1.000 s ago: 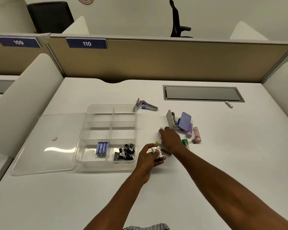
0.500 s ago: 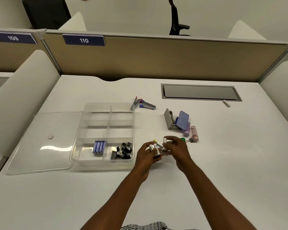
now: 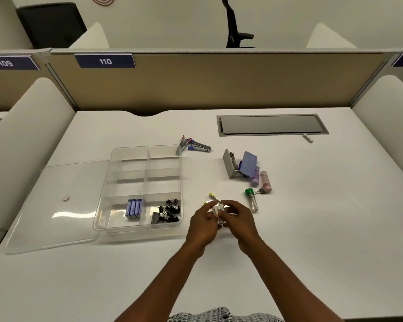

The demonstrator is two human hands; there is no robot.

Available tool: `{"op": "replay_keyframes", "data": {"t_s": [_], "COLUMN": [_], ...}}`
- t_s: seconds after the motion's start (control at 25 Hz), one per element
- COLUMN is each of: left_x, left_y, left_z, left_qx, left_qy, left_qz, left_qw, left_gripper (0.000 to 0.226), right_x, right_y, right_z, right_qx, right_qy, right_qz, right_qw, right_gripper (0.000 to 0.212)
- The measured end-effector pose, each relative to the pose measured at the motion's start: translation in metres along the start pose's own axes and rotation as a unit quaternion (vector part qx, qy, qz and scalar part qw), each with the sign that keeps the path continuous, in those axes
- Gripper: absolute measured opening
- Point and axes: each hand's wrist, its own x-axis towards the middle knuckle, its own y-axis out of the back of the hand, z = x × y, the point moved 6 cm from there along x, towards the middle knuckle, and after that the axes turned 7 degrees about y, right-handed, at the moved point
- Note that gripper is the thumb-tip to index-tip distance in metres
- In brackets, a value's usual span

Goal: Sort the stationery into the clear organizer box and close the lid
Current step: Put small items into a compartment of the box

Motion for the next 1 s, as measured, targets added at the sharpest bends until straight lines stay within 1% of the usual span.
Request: {"op": "replay_keyframes", "data": {"t_s": [0.08, 0.16, 0.24, 0.28, 0.4, 0.52, 0.6, 0.68, 0.76, 0.84, 0.92, 1.0], "left_x": [-0.010, -0.023, -0.034, -0.038, -0.044, -0.048, -0.048, -0.044, -0.040, -0.036, -0.035, -0.034], "left_y": [0.009, 0.019, 0.030, 0.036, 0.051, 0.072, 0.087, 0.099, 0.113, 0.126, 0.138, 0.152], "left_z": [0.010, 0.024, 0.036, 0.041, 0.051, 0.056, 0.059, 0.060, 0.061, 0.061, 0.061, 0.063], "left_qx": [0.081, 0.131, 0.158, 0.175, 0.255, 0.280, 0.282, 0.297, 0.301, 0.278, 0.254, 0.233], "left_qy": [-0.047, -0.108, -0.168, -0.182, -0.173, -0.168, -0.162, -0.148, -0.147, -0.161, -0.169, -0.178], "left_qz": [0.044, 0.095, 0.159, 0.187, 0.242, 0.293, 0.308, 0.313, 0.319, 0.324, 0.330, 0.342], "left_qw": [0.995, 0.981, 0.960, 0.949, 0.920, 0.899, 0.894, 0.890, 0.887, 0.890, 0.893, 0.893], "left_gripper": [0.037, 0.035, 0.022, 0.016, 0.016, 0.017, 0.017, 0.018, 0.019, 0.019, 0.022, 0.024], "right_x": [-0.005, -0.010, -0.015, -0.018, -0.025, -0.029, -0.030, -0.030, -0.028, -0.023, -0.019, -0.011], "right_y": [-0.011, -0.023, -0.039, -0.049, -0.076, -0.103, -0.120, -0.133, -0.144, -0.153, -0.164, -0.176], "right_z": [-0.005, -0.012, -0.020, -0.025, -0.042, -0.055, -0.056, -0.052, -0.052, -0.053, -0.056, -0.061], "right_qx": [0.116, 0.191, 0.239, 0.256, 0.275, 0.288, 0.306, 0.336, 0.347, 0.340, 0.321, 0.326], "right_qy": [-0.021, -0.042, -0.064, -0.074, -0.090, -0.108, -0.146, -0.197, -0.225, -0.236, -0.247, -0.266], "right_qz": [0.002, 0.003, -0.007, -0.017, -0.054, -0.099, -0.113, -0.101, -0.097, -0.106, -0.134, -0.164], "right_qw": [0.993, 0.981, 0.969, 0.964, 0.956, 0.946, 0.934, 0.916, 0.905, 0.904, 0.904, 0.893], "right_gripper": [0.030, 0.031, 0.027, 0.024, 0.013, 0.022, 0.019, 0.007, 0.019, 0.027, 0.029, 0.028]}}
